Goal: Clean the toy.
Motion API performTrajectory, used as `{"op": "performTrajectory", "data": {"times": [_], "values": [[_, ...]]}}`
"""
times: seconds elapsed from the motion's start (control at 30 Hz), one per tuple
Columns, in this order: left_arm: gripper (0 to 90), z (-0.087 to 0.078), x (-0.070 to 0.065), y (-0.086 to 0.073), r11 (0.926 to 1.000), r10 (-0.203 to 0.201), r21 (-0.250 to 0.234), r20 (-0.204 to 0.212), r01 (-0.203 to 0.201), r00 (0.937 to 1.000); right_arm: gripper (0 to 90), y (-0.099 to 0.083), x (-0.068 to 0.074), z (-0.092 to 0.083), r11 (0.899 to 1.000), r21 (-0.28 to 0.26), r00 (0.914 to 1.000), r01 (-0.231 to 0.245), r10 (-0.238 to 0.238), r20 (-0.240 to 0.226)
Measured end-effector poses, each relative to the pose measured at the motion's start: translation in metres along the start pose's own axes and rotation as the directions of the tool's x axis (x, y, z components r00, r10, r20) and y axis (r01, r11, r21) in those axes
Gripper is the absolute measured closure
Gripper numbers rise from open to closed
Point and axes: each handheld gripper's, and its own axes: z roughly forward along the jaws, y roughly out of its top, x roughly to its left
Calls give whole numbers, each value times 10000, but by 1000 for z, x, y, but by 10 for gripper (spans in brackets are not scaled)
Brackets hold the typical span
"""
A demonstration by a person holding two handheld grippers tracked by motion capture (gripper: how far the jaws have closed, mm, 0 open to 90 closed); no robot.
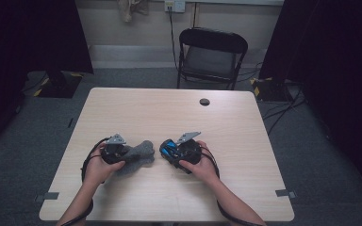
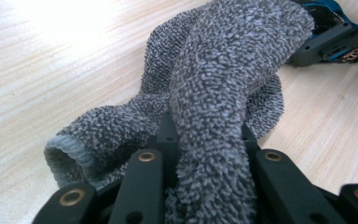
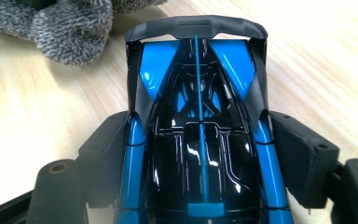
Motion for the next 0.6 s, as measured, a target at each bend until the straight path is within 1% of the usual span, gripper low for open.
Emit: {"op": "performTrajectory", "data": {"times": [0.03, 0.07, 0.1, 0.13, 0.33, 0.37, 0.47, 0.53, 0.6], "values": [[726, 0, 0, 0, 10000, -42, -43, 17, 42, 10000, 262, -1, 0, -1, 10000, -23, 10000, -39, 39, -6], [726, -1, 0, 1, 9999, -87, -70, 34, 87, 10000, 262, -1, 1, -1, 10000, 21, 10000, 42, -42, 11], [726, -1, 1, 1, 10000, -22, -83, 7, 22, 10000, 262, -1, 2, -1, 9999, 32, 9999, 113, -113, 14], [725, -1, 1, 1, 9999, -48, -117, 11, 48, 10000, 262, 0, 2, -1, 9999, 9, 9999, 132, -132, -37], [726, -3, 2, 2, 9999, -87, -146, -32, 87, 10000, 265, 0, 0, -9, 9998, -202, 9996, -19, 13, -272], [726, -3, 2, 2, 9998, -96, -157, -26, 95, 10000, 270, 0, 0, -10, 9996, -278, 9997, -6, -1, -250], [726, -2, 1, 3, 9998, -72, -158, -14, 71, 10000, 270, -1, 2, -7, 9998, -123, 9997, 163, -165, -178], [726, -3, 0, 3, 9998, -114, -164, 9, 114, 9999, 270, -2, 3, -6, 9998, -153, 9998, 156, -158, -147], [725, -3, 0, 3, 9998, -106, -189, -6, 105, 9999, 269, -1, 3, -6, 9996, -150, 9996, 255, -257, -102]]}}
